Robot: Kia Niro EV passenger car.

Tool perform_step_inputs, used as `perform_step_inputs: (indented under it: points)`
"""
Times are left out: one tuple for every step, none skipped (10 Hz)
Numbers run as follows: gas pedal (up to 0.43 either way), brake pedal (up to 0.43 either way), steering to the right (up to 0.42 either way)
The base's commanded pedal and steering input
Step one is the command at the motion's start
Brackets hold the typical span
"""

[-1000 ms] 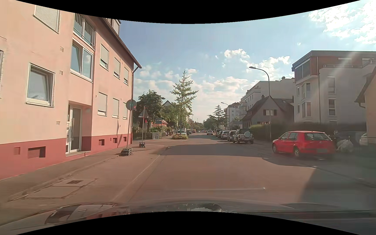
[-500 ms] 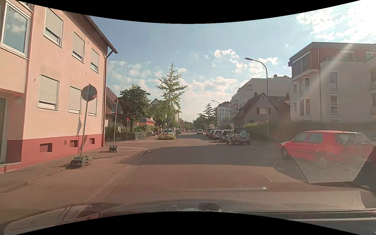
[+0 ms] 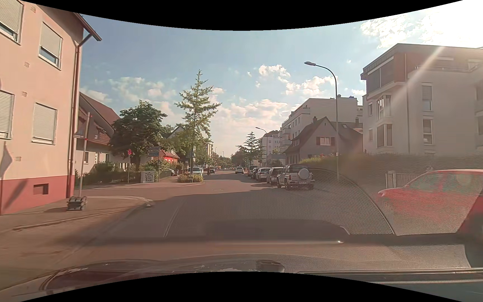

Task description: Follow the waypoints while adhering to traffic rules and regulations

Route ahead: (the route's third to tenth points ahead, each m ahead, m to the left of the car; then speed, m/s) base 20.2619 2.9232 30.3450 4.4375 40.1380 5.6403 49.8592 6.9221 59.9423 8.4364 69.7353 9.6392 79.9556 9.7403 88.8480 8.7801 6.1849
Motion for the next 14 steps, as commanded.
perform_step_inputs:
  points:
    - [0.020,0.000,0.092]
    - [0.020,0.000,0.085]
    - [0.020,0.000,0.076]
    - [0.028,0.000,0.066]
    - [0.039,0.000,0.054]
    - [0.047,0.000,0.040]
    - [0.059,0.000,0.023]
    - [0.067,0.000,0.010]
    - [0.079,0.000,0.002]
    - [0.087,0.000,-0.003]
    - [0.087,0.000,-0.012]
    - [0.098,0.000,-0.025]
    - [0.098,0.000,-0.034]
    - [0.110,0.000,-0.045]
